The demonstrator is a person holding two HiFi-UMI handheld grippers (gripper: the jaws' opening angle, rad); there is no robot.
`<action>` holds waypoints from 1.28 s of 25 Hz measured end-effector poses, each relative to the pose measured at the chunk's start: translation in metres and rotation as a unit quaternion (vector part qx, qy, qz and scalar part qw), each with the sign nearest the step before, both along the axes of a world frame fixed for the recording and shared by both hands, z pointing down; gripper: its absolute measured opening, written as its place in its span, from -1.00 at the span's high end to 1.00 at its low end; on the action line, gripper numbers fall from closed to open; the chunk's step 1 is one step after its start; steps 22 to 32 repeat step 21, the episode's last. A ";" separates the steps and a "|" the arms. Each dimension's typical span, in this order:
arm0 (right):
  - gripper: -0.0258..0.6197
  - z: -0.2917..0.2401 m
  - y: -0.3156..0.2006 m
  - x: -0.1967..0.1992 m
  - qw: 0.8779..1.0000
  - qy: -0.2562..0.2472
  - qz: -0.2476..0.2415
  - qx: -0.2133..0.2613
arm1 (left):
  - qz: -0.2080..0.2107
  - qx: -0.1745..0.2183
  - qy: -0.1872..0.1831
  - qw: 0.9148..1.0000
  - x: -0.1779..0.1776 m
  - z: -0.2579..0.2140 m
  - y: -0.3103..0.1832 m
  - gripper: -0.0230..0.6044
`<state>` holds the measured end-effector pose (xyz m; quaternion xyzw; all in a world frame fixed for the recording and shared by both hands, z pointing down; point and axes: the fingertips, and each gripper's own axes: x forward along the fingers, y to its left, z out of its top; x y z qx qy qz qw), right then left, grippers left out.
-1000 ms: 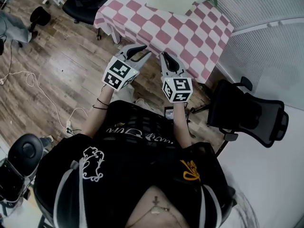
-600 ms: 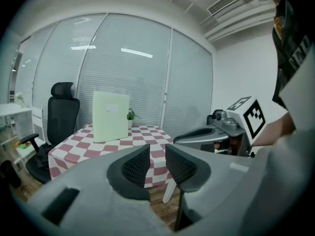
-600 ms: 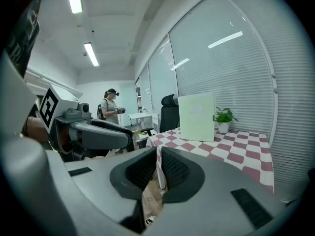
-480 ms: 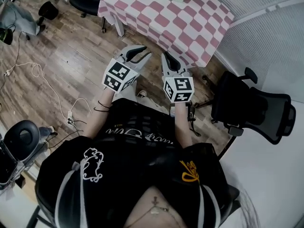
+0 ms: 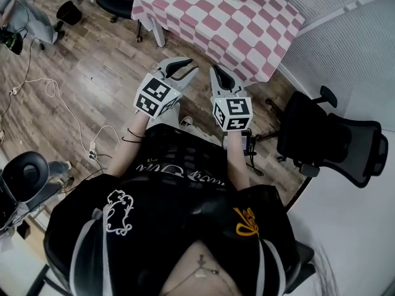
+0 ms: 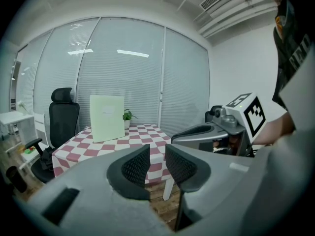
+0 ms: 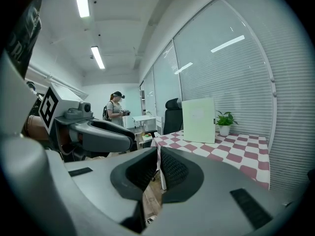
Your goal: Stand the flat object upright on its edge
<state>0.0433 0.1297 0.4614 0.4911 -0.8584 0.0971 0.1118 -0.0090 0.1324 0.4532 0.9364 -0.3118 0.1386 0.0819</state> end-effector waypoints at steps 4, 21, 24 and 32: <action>0.84 -0.001 0.003 0.000 1.000 -0.001 -0.001 0.002 | -0.002 -0.001 0.005 1.000 0.001 -0.001 0.003 0.58; 0.84 0.002 0.001 0.004 1.000 0.003 -0.005 0.002 | 0.002 -0.006 0.008 1.000 0.008 0.002 0.002 0.58; 0.84 0.002 0.001 0.004 1.000 0.003 -0.005 0.002 | 0.002 -0.006 0.008 1.000 0.008 0.002 0.002 0.58; 0.84 0.002 0.001 0.004 1.000 0.003 -0.005 0.002 | 0.002 -0.006 0.008 1.000 0.008 0.002 0.002 0.58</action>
